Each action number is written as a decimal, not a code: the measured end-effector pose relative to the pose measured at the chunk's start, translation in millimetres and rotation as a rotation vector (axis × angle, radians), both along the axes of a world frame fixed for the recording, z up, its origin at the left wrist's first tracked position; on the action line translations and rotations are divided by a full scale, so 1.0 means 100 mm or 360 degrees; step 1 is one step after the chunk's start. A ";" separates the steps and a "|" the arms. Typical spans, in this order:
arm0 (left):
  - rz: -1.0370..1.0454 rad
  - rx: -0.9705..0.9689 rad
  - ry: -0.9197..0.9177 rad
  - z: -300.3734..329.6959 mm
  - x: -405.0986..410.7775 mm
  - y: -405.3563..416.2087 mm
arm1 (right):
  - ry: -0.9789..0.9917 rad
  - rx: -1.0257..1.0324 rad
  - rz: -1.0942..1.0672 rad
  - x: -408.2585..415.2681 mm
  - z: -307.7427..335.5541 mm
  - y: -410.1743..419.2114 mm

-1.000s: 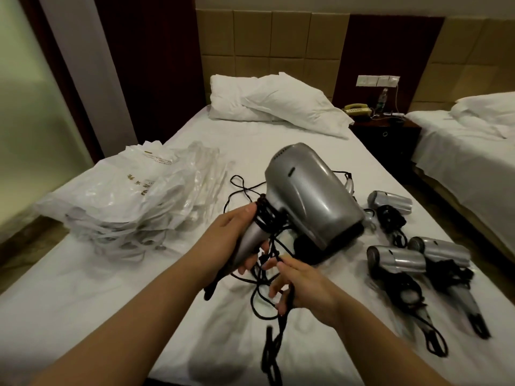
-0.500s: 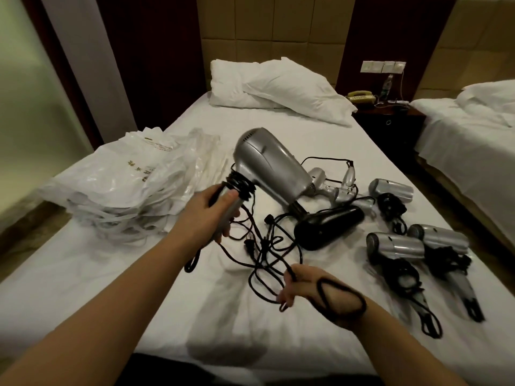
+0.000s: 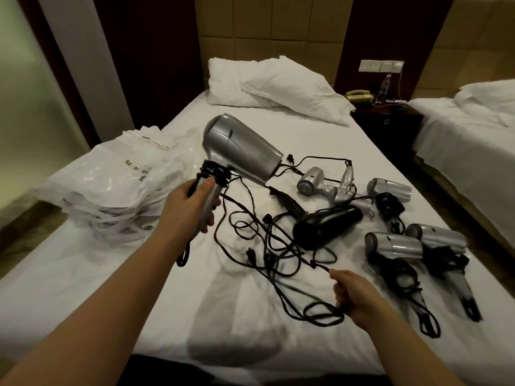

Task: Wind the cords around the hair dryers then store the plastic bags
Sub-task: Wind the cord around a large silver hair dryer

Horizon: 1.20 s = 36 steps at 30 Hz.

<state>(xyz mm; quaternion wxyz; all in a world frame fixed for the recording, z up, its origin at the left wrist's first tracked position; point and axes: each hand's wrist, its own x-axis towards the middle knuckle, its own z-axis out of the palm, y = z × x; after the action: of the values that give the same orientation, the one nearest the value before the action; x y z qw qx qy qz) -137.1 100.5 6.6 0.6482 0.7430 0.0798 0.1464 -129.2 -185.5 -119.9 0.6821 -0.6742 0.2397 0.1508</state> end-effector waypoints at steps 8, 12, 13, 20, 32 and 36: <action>-0.0596 0.0244 0.0110 0.04 -0.19 -0.29 | -0.0893 -0.1333 0.0280 0.08 0.44 0.56; -0.0745 0.0317 0.0065 0.12 -0.20 -0.50 | -0.0913 -0.0436 0.0611 -0.11 0.83 1.02; -0.0725 0.0338 0.0050 0.15 -0.19 -0.51 | -0.0814 -0.0153 0.0647 -0.16 0.84 1.04; -0.0164 0.0685 0.0077 0.07 -0.01 -0.32 | -0.0710 -0.0454 0.1393 -0.38 0.72 0.87; -0.0257 0.2234 0.0237 -0.41 -0.12 -0.08 | -0.1416 -0.2156 0.1586 -0.24 1.35 0.89; -0.0491 0.2231 0.0253 -0.44 -0.22 -0.08 | -0.1439 -0.2315 0.1640 -0.10 1.50 0.98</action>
<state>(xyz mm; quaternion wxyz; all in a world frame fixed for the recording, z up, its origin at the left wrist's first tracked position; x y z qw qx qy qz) -158.6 92.2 -37.4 0.0248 0.9953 -0.0918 0.0156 -139.2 -87.4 29.7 -0.0182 -0.9434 -0.3301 -0.0260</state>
